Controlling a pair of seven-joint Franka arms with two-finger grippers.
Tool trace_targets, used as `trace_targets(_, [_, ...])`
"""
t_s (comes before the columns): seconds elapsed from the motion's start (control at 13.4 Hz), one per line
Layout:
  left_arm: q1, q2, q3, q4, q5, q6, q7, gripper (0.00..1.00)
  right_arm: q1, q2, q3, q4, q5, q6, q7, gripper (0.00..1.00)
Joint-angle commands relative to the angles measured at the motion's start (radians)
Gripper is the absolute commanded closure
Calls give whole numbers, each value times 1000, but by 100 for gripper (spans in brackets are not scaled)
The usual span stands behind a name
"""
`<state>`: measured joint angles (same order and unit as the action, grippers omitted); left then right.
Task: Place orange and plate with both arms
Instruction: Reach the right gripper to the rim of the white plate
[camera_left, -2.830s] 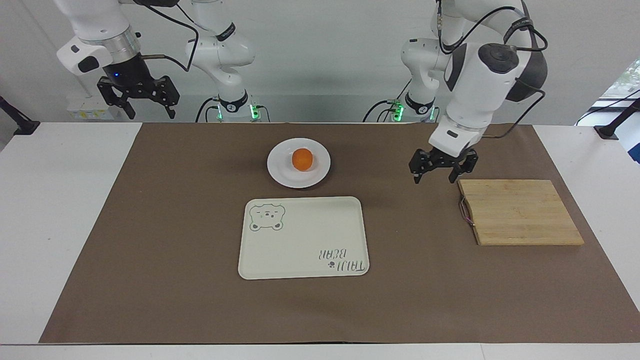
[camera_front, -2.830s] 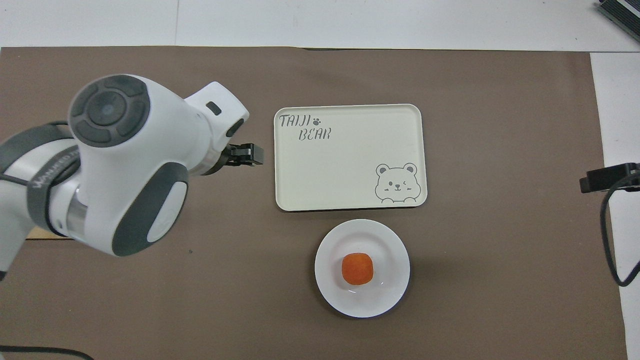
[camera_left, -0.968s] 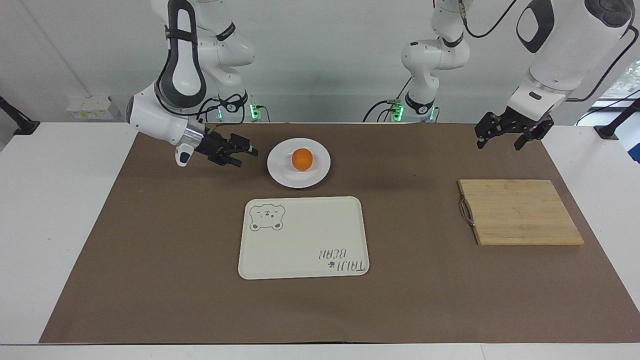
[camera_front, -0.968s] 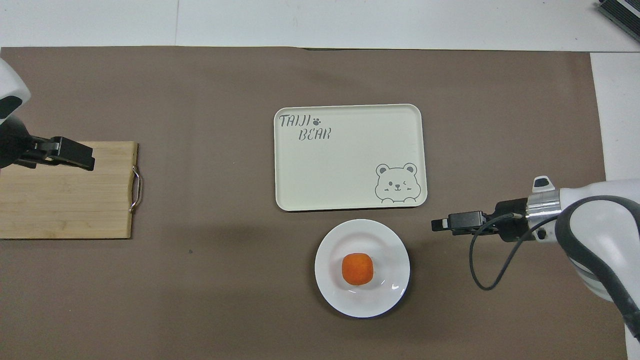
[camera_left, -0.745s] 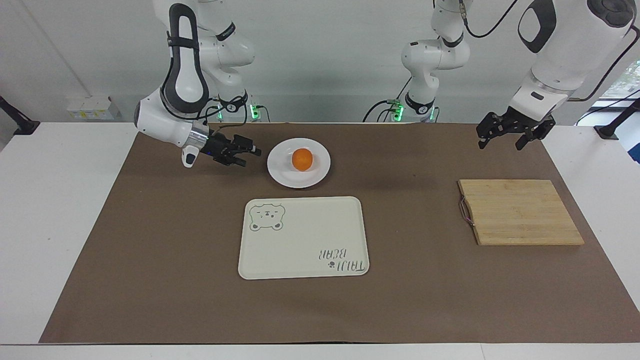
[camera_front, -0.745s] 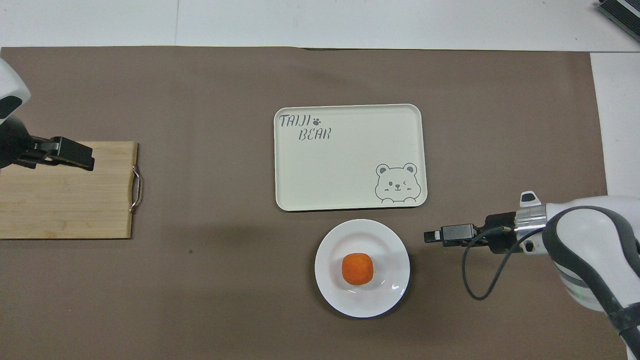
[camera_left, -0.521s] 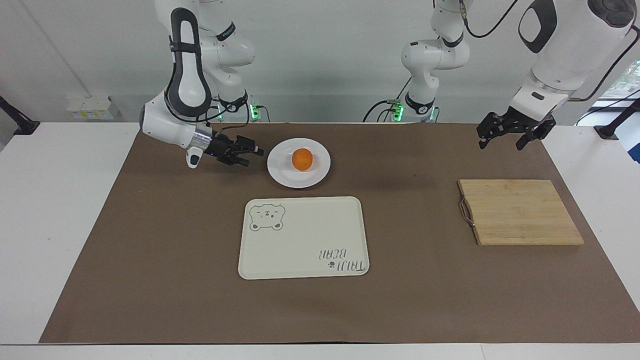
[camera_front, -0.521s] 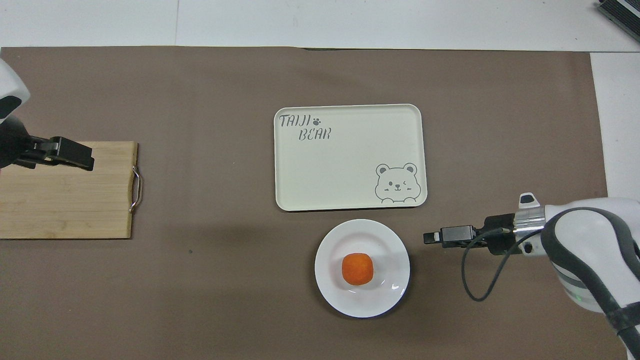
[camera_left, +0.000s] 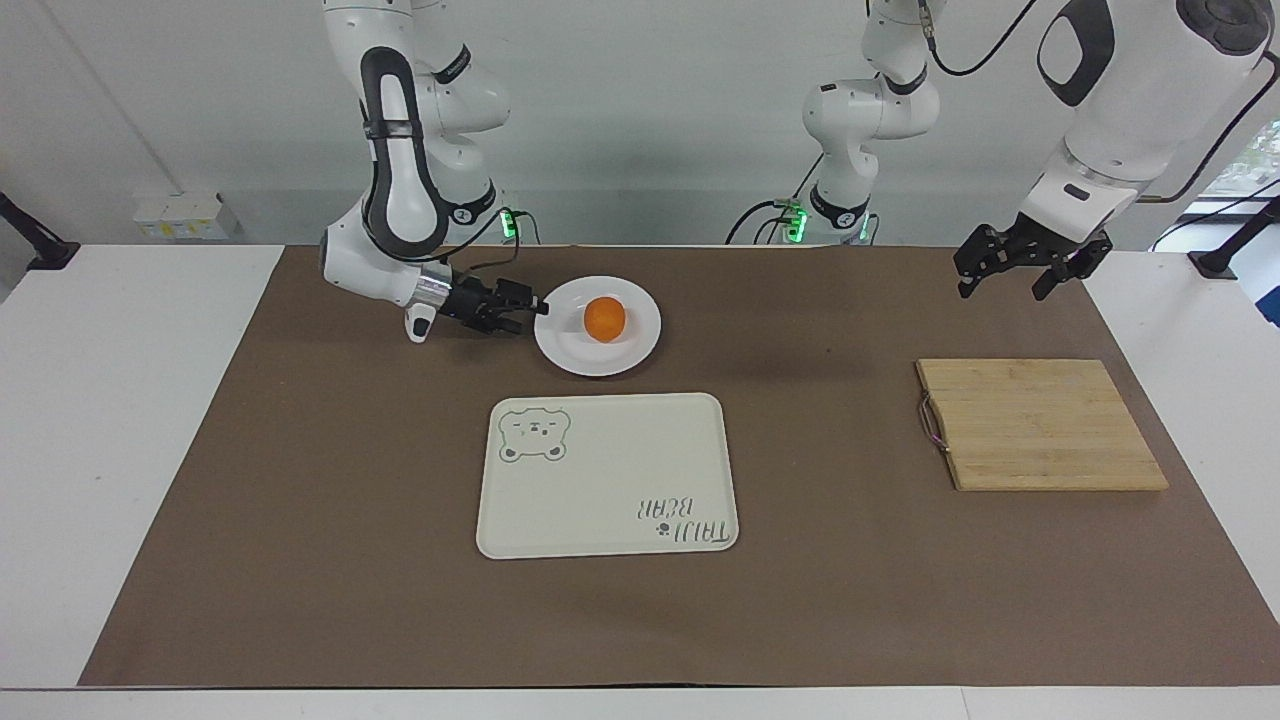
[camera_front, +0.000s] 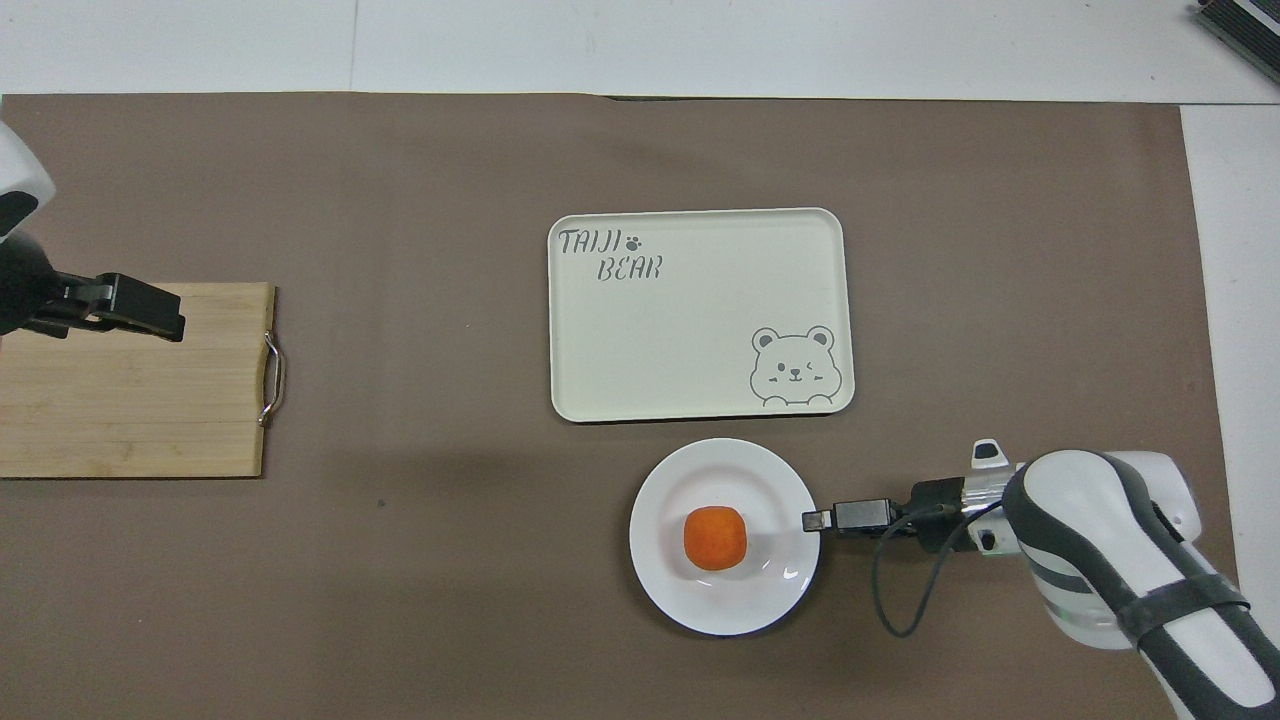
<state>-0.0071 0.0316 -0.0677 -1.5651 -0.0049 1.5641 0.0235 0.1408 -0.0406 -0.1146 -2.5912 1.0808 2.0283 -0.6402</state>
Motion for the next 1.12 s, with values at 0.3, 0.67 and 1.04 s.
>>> trace_targets(0.3, [9,13,-4,28,16,-26,6,0,22,-50,0,-78,60,29,-35,0])
trace_targets(0.67, [9,13,-4,28,16,-26,6,0,23,-48,1,-79,65,36,-27,65])
trace_targets(1.04, [9,13,-6,28,16,-26,6,0,43,-39,4,-72,83,50,2,100])
